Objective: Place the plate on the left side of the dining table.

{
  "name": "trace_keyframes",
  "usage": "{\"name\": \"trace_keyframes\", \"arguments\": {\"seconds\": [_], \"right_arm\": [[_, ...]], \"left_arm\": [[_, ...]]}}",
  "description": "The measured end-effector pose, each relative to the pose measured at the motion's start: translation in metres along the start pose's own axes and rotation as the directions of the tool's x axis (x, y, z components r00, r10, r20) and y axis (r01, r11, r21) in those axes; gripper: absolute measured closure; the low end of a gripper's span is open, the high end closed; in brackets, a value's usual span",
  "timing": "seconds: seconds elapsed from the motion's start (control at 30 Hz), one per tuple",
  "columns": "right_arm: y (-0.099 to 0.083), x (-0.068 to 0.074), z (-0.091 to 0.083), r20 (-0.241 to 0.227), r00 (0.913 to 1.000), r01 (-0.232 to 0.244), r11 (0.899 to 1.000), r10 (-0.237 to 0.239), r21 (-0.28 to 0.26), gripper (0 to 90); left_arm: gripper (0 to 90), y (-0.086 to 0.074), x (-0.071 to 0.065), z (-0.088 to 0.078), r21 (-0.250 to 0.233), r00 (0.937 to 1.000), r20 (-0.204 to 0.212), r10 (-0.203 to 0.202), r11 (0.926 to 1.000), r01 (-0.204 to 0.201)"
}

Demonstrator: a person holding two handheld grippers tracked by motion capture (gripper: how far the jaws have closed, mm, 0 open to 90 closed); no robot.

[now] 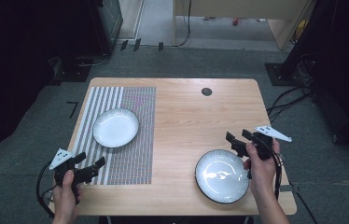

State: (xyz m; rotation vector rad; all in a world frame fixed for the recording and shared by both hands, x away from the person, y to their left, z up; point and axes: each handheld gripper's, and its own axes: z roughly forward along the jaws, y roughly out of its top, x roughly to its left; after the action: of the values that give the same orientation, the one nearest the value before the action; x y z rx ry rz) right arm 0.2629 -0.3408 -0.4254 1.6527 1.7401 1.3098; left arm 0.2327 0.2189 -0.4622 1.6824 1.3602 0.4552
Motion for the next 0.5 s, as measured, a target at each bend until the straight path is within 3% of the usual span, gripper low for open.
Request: {"name": "trace_keyframes", "arguments": {"seconds": [0.27,0.5], "right_arm": [[-0.024,-0.038,-0.011,0.049,0.9985,-0.028,0.999,0.026,0.033,27.5],[-0.044,-0.064,-0.024,0.094,0.995,-0.038,0.997,0.032,0.063,26.0]], "left_arm": [[14.4,-0.015,0.026,-0.005,-0.005,0.9986,-0.045,-0.027,0.9996,0.027],[14.5,-0.024,0.046,-0.003,0.007,0.9935,-0.104,-0.048,0.9988,0.049]]}}
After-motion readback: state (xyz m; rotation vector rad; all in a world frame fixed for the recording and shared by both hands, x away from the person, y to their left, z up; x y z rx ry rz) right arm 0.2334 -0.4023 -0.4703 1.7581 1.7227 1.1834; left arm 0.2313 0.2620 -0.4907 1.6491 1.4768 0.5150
